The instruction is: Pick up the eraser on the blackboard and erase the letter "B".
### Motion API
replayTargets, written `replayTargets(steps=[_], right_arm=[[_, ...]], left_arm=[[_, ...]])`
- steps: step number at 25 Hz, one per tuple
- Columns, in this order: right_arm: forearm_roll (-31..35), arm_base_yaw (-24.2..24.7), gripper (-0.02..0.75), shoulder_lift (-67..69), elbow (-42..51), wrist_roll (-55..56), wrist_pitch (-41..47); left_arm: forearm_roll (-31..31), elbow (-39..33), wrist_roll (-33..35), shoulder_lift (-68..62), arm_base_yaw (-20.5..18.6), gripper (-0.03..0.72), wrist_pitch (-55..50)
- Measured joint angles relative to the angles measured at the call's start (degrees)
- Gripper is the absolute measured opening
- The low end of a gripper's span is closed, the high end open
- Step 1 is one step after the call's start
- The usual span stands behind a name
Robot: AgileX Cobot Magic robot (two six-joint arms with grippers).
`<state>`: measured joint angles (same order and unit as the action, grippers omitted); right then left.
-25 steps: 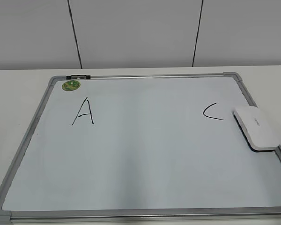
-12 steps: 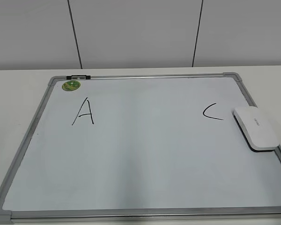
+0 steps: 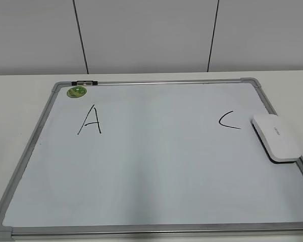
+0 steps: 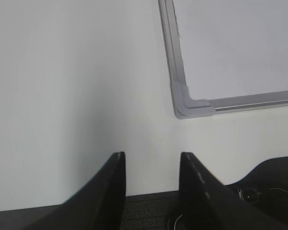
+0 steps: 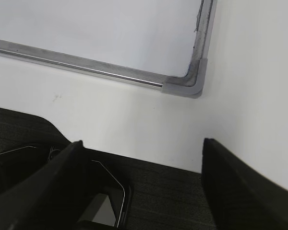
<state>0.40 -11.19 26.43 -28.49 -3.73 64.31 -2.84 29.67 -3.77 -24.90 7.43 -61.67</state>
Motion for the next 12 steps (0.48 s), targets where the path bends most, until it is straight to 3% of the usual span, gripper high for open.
replayTargets(steps=[12], right_arm=[[0.0, 0.0, 0.554, 0.0, 0.0, 0.0, 0.09]], left_arm=[[0.0, 0.0, 0.0, 0.0, 0.0, 0.266, 0.0]])
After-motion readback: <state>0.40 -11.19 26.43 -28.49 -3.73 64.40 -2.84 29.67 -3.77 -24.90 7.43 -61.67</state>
